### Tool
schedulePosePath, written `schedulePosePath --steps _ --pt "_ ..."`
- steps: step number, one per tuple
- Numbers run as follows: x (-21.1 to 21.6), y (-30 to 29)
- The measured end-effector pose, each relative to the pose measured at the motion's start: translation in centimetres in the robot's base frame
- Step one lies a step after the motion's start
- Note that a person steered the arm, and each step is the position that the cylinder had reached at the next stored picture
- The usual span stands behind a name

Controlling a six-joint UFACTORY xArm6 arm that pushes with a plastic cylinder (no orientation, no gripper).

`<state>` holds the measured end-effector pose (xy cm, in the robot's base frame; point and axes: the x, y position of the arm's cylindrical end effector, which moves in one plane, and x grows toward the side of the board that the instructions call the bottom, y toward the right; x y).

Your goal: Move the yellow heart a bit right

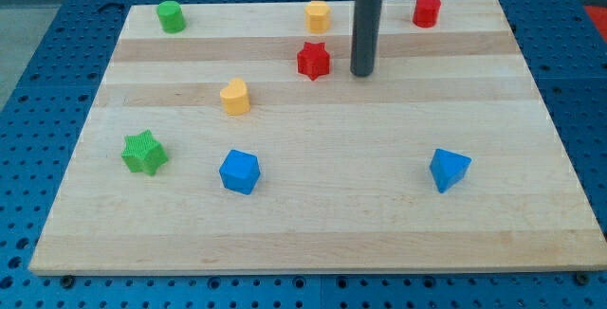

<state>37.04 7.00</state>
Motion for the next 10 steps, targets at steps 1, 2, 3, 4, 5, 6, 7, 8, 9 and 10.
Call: schedulePosePath --steps 1,2,3,4,5,6,7,8,9,10 --pt "5.5 0.3" --pt "7.8 -2.5" --pt "8.9 -7.4" --pt "9.0 -14.0" --pt "9.0 -21.3" --pt "6.4 -24.9" --pt "2.9 -24.8" --pt "2.9 -22.2" --pt "2.9 -18.0" --pt "2.9 -15.2"
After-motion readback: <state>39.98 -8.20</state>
